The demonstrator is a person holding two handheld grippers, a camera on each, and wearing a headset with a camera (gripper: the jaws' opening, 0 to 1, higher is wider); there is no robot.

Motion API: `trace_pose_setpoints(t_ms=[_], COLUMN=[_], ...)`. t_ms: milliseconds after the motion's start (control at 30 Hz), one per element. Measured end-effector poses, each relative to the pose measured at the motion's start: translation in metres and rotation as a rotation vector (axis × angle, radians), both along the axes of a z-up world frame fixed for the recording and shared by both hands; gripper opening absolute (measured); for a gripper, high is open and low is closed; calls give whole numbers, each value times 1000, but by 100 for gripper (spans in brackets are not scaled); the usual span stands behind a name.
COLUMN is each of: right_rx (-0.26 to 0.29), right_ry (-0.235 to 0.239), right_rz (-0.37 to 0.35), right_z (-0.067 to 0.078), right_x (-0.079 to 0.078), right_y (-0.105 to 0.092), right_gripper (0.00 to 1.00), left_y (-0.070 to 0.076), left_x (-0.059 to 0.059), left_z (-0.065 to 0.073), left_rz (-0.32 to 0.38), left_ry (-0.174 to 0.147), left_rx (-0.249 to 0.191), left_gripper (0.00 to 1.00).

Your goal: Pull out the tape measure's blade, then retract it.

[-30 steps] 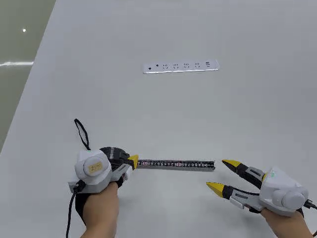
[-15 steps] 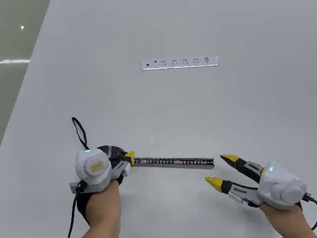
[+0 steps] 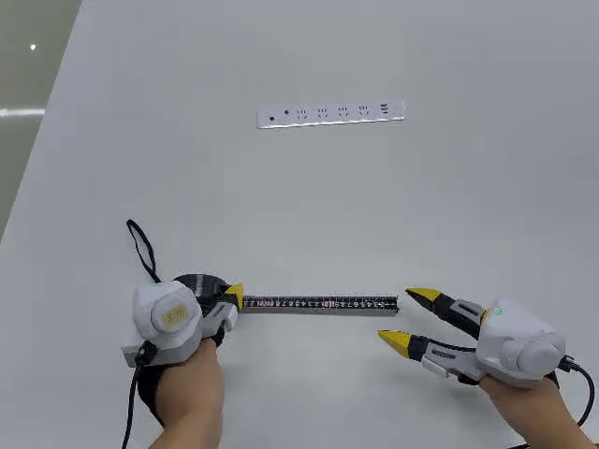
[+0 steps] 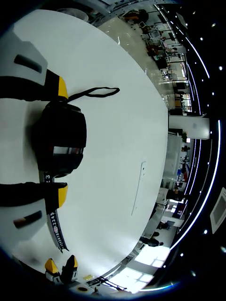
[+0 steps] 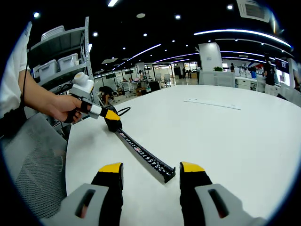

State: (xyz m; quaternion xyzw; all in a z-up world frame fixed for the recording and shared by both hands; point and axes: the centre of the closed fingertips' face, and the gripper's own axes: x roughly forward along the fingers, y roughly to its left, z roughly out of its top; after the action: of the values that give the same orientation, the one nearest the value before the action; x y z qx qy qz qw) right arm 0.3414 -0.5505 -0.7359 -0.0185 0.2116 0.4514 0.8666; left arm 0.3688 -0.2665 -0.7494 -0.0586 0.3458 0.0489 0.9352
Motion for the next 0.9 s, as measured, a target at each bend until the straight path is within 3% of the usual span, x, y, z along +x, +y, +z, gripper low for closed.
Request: trace_pose_setpoints(t_ms=[900], right_rx=[17], right_ry=[11], right_rz=[2], right_z=[-7], right_x=[4], right_y=[1], right_gripper=[47], left_y=[3], left_x=[0], left_z=[-8], left_rz=[0], left_ry=[25], left_rx=[56], left_gripper=[66])
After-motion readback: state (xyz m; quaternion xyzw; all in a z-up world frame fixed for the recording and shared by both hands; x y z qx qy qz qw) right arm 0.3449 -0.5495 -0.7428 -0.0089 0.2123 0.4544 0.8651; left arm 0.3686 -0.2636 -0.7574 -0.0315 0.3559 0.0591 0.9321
